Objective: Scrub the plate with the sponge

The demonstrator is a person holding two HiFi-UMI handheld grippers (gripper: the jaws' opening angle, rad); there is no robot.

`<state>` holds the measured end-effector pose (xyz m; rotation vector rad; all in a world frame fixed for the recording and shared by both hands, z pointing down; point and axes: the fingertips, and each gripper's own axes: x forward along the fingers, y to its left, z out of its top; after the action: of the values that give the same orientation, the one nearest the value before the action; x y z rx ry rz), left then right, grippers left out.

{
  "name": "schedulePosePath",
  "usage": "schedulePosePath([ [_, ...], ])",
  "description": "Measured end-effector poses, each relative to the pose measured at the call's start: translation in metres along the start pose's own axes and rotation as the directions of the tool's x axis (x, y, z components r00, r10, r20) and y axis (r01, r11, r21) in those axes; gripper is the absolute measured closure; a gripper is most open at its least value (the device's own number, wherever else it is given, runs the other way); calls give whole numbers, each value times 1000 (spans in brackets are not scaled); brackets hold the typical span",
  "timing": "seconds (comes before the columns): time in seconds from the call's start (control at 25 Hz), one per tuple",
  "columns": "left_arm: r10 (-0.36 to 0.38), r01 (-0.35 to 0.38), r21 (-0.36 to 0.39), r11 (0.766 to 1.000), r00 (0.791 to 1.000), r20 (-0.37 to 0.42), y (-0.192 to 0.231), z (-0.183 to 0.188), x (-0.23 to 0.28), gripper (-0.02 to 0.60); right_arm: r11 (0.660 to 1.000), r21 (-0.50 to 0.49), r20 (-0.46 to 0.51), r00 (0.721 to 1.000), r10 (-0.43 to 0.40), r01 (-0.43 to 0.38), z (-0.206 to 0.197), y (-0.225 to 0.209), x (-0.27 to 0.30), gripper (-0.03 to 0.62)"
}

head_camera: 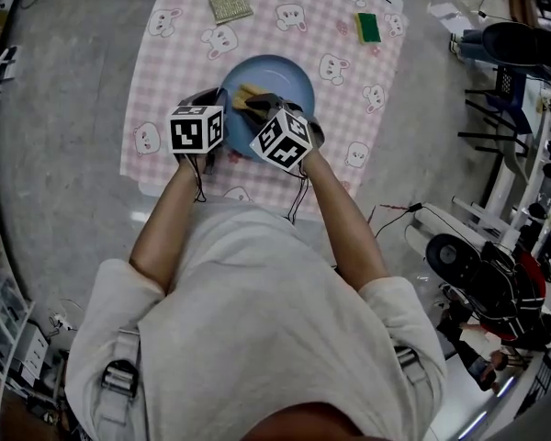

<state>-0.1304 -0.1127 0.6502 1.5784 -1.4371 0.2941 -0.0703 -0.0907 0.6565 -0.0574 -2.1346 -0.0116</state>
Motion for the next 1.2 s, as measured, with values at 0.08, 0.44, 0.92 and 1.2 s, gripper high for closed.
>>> schedulePosePath([
  [0.08, 1, -1, 8, 1000, 1000, 0, -1, 1, -1, 552, 999, -35, -7, 1000, 11, -11, -3, 10, -1, 549],
  [0.44, 18, -18, 3, 1000, 1000, 1, -1, -4, -7, 554, 990, -85, -67, 992, 105, -110, -24, 61, -7, 549],
  [0.92, 29, -29, -6, 1000, 1000, -6, 9, -10, -3, 555, 992, -55, -178, 979, 103, -115, -83, 66, -17, 551],
  [1.2, 30, -30, 15, 999, 1000, 3, 2, -7, -9, 555, 998, 40, -178, 983, 46, -40, -98, 34, -32, 551],
])
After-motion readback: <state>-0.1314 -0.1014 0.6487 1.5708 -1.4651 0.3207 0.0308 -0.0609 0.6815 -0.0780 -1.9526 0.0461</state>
